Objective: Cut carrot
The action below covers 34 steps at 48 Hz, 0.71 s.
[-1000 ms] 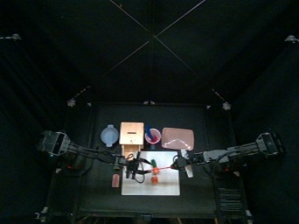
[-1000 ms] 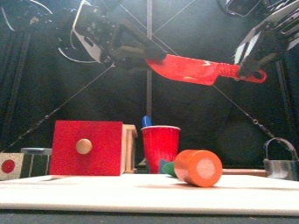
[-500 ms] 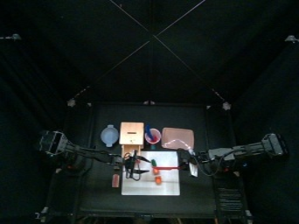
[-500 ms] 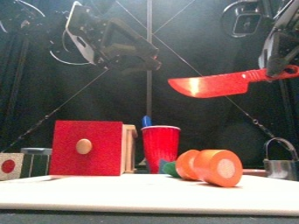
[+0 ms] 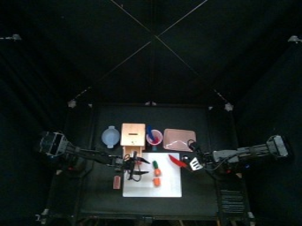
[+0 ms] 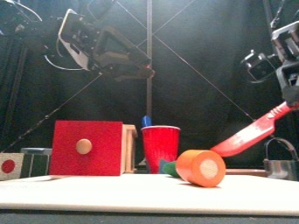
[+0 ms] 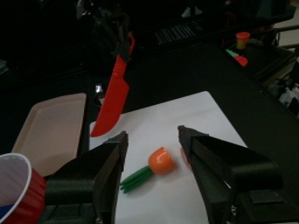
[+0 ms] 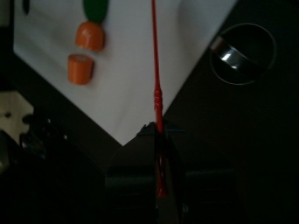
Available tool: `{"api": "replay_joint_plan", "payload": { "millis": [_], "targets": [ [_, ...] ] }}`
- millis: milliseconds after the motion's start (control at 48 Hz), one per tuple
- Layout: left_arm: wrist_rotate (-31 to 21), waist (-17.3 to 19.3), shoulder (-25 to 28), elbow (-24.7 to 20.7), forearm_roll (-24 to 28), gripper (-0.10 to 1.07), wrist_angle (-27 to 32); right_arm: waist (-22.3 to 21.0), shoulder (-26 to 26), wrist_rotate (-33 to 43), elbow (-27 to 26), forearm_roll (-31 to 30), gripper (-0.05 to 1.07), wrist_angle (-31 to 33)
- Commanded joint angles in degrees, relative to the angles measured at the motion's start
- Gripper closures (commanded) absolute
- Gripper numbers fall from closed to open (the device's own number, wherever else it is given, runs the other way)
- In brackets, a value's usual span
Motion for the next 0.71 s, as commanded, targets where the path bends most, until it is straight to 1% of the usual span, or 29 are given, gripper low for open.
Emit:
{"api": "replay_joint_plan", "payload": {
  "millis": [0, 104, 208, 292, 375, 479, 688],
  "targets": [
    [0.0, 0.2, -1.6, -0.1, -0.1, 0.12, -0.6, 1.5, 0.5, 4.7, 0.3, -2.1, 0.76, -1.7],
    [0.1, 0.5, -2.6, 1.1, 0.0, 0.12, -0.6, 2.5, 1.2, 9.5, 1.4, -3.3, 0.71, -4.8],
    [0.4, 0.5, -4.1, 2.4, 0.1, 0.12, -0.6, 3.2, 3.0, 13.5, 2.5, -2.4, 0.61, -8.3],
    [0.9, 0.6, -5.4, 3.4, -0.1, 0.12, -0.6, 4.3, 5.4, 17.0, 3.1, -2.1, 0.51, -11.1],
    [1.4, 0.6, -6.8, 4.6, -0.1, 0.12, -0.6, 5.1, 7.6, 18.6, 3.2, -2.2, 0.45, -13.2],
    [1.7, 0.6, -7.8, 5.7, -0.1, 0.12, -0.7, 5.5, 11.2, 18.7, 2.5, -1.9, 0.40, -16.3],
    [1.8, 0.7, -8.1, 6.6, -0.1, 0.12, -1.8, 6.2, 18.5, 18.6, 0.2, -2.2, 0.38, -20.7]
  ]
}}
